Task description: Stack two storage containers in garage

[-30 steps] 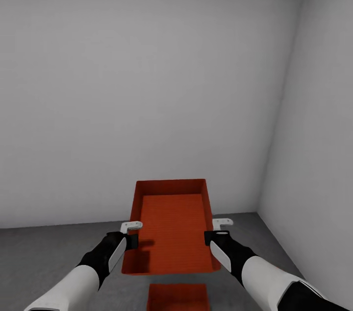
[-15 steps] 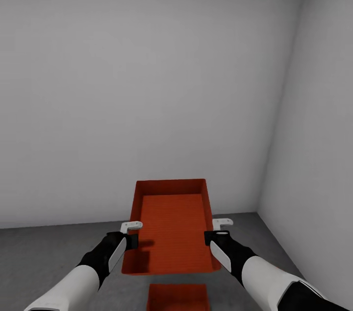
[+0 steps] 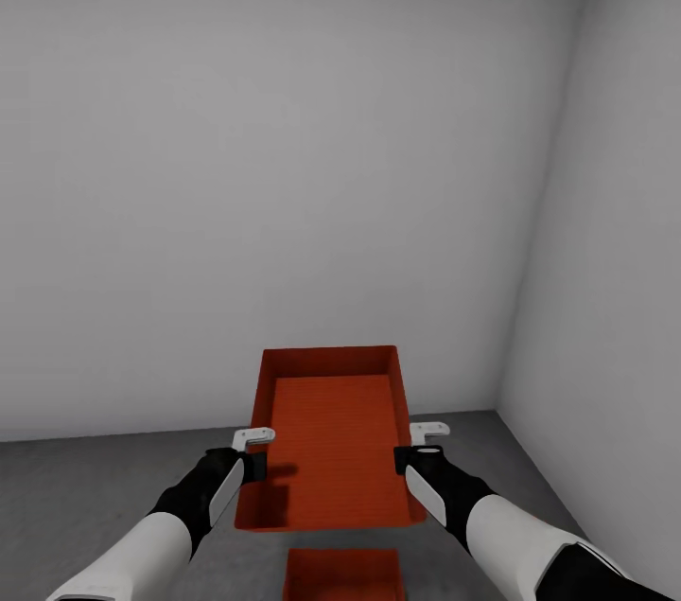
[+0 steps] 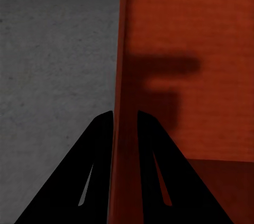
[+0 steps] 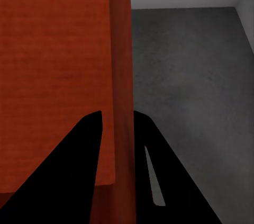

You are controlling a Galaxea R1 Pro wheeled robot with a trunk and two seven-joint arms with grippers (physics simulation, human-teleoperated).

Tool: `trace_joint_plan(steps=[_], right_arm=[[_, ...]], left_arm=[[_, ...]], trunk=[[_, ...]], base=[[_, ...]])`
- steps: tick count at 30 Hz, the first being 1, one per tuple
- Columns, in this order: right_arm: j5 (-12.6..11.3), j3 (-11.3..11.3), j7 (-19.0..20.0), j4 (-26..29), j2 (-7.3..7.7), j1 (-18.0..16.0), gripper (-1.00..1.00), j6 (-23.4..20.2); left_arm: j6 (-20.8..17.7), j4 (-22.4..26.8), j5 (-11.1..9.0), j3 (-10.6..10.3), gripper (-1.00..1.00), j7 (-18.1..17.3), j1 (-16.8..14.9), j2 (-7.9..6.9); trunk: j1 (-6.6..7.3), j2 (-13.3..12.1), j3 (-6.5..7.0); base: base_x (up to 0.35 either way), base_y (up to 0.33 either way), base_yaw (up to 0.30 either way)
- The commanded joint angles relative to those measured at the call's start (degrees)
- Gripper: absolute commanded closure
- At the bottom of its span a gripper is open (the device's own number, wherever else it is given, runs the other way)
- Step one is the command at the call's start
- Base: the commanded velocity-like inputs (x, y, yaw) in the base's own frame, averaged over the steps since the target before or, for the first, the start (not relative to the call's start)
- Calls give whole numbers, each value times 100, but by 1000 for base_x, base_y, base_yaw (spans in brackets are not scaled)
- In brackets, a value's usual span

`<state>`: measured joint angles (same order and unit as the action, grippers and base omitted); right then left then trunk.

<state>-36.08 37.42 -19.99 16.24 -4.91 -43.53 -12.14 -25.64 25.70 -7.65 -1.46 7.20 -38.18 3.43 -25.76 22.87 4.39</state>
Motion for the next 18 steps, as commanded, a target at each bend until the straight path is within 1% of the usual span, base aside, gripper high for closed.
trace_joint_plan(steps=[1, 13, 18], right_arm=[[177, -174, -277, 19, 86, -7, 100, 71], [173, -176, -276, 19, 86, -7, 100, 71], [172, -176, -277, 19, 86, -7, 100, 71]], left_arm=[[-46, 5, 105, 163, 100, 153, 3, -9], [-46, 5, 104, 163, 100, 150, 3, -9], [-46, 5, 105, 163, 100, 150, 3, -9]], trunk=[[-2, 5, -2], [-2, 5, -3], [-2, 5, -35]], base=[[0, 0, 0], [0, 0, 0], [0, 0, 0]])
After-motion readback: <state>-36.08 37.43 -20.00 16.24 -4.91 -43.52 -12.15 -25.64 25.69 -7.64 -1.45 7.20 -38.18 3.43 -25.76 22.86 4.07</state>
